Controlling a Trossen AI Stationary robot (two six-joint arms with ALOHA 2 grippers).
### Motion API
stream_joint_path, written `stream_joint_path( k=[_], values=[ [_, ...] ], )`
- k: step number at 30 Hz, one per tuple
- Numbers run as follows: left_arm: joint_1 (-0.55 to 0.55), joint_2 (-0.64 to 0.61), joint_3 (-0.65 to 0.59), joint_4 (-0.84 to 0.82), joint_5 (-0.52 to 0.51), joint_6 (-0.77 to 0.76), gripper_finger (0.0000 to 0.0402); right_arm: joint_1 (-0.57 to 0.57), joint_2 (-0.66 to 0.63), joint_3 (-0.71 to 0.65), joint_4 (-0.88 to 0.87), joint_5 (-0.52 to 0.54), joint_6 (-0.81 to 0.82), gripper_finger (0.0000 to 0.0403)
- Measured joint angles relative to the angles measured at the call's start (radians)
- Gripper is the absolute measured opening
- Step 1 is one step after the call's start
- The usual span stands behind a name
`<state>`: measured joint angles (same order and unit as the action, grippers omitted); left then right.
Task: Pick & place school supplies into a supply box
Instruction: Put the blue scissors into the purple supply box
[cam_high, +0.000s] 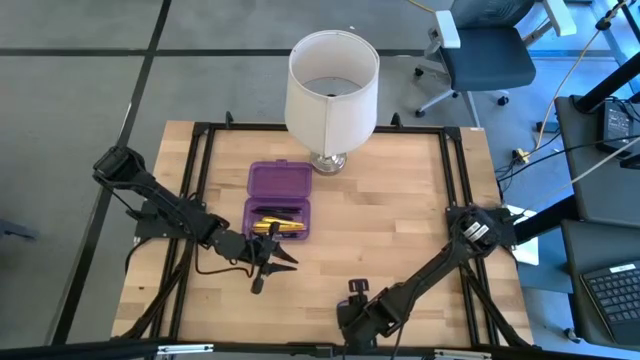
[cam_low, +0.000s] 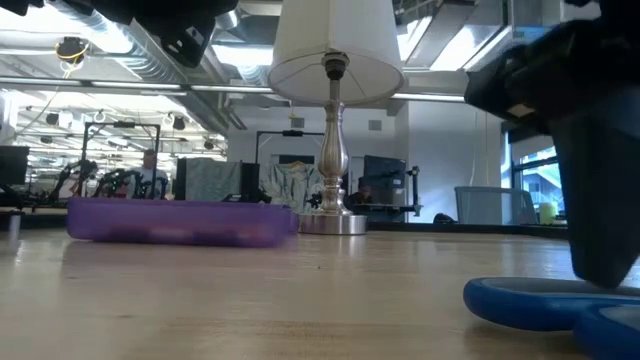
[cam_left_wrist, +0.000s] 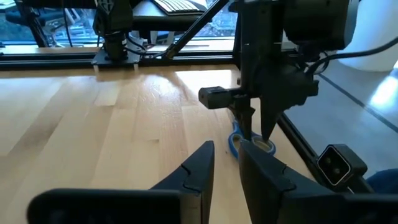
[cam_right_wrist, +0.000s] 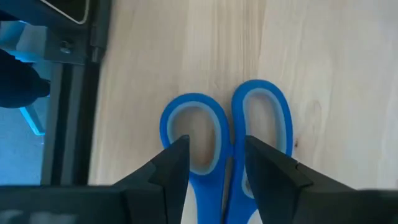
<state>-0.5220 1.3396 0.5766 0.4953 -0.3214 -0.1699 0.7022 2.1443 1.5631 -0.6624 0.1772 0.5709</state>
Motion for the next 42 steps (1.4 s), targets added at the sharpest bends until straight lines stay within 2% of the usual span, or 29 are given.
stream_joint_path(
  k=[10,16,20,32,42],
  values=[
    [0.0,0.0,0.0,-0.002,0.0,0.0,0.0066,-0.012,0.015,0.0,-0.009,0.008,-0.006,0.0155],
    [0.0,0.0,0.0,-0.002,0.0,0.0,0.0066,-0.013,0.017,0.0,-0.023,0.083,-0.014,0.0155],
    [0.0,0.0,0.0,-0.003,0.0,0.0,0.0063,-0.013,0.018,0.0,-0.024,0.093,-0.039,0.0155],
    [0.0,0.0,0.0,-0.005,0.0,0.0,0.0065,-0.013,0.018,0.0,-0.061,0.095,-0.205,0.0155],
    [0.0,0.0,0.0,-0.006,-0.001,0.0,0.0068,-0.012,0.043,0.001,-0.072,0.196,-0.323,0.0155]
  ],
)
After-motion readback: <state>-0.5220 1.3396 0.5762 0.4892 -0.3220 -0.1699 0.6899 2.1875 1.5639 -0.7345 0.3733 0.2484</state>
